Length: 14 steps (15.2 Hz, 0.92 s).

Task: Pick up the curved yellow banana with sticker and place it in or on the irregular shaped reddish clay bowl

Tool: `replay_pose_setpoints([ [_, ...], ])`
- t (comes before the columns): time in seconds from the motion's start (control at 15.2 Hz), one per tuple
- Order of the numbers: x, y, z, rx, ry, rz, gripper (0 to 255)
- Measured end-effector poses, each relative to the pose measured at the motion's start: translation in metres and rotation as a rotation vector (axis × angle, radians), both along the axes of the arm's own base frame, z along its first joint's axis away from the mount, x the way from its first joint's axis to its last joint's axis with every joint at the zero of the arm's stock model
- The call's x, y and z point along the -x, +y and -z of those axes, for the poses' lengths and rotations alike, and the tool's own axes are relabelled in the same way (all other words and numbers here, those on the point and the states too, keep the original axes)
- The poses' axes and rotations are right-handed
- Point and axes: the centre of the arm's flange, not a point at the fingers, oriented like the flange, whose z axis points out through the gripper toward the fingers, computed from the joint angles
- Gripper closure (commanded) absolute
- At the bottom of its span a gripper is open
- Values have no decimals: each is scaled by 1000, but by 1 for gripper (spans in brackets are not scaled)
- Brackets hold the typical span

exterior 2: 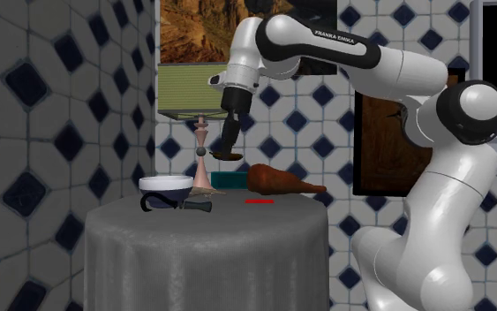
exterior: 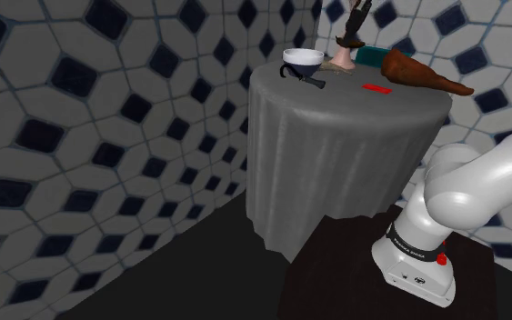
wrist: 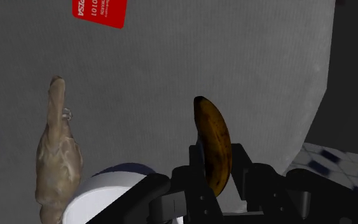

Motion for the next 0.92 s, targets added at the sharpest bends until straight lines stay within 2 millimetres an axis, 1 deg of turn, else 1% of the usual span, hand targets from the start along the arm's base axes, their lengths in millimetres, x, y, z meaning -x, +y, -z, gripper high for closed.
replay_pose_setpoints([
  [0.53,-1,1,-40,0,0,0,255],
  [0.66,11,-11,-42,0,0,0,255],
  [0.86,34,-38,-45,0,-1,1,255],
  [0.92,43,-47,-43,0,0,1,255],
])
